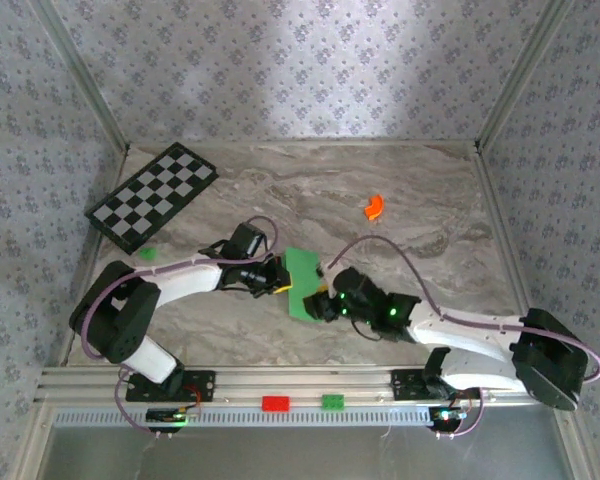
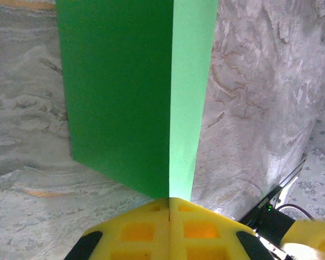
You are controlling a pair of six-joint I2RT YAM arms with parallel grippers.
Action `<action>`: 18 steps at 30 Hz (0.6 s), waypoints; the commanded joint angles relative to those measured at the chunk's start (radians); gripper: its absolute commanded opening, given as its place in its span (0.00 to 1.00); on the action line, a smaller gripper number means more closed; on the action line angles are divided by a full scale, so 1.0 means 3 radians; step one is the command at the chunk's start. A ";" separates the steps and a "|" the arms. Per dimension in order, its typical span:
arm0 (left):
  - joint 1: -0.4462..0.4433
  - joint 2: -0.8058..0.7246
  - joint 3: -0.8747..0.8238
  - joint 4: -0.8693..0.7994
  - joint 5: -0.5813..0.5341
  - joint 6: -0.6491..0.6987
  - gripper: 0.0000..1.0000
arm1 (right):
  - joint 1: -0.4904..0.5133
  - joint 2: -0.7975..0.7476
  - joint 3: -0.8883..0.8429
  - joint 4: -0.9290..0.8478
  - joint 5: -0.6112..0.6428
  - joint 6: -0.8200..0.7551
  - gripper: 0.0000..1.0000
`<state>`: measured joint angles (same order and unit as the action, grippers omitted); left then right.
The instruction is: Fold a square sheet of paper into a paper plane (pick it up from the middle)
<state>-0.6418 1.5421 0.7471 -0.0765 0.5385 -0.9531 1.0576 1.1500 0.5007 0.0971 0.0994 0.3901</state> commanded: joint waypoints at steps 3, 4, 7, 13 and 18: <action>0.0001 0.0040 0.0013 0.0071 0.0068 -0.0101 0.06 | 0.0613 0.0302 -0.0039 0.0234 0.1117 -0.1127 0.53; 0.0000 0.0044 0.0012 0.0070 0.0068 -0.0109 0.06 | 0.0698 0.0385 -0.0008 0.0289 0.1218 -0.1184 0.56; -0.0002 0.0054 0.0029 0.0052 0.0076 -0.0097 0.06 | 0.0888 0.0655 0.0127 0.0355 0.1591 -0.1225 0.58; 0.0001 0.0055 0.0053 -0.0008 0.0071 -0.0055 0.06 | 0.1045 0.1119 0.0328 0.0420 0.2082 -0.1286 0.58; -0.0003 0.0050 0.0056 -0.0016 0.0076 -0.0050 0.06 | 0.1060 0.1270 0.0372 0.0370 0.2195 -0.1141 0.52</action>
<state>-0.6418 1.5467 0.7471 -0.0677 0.5388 -0.9707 1.3689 1.5143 0.5911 0.2031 0.6830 0.0364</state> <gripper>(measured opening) 0.060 0.535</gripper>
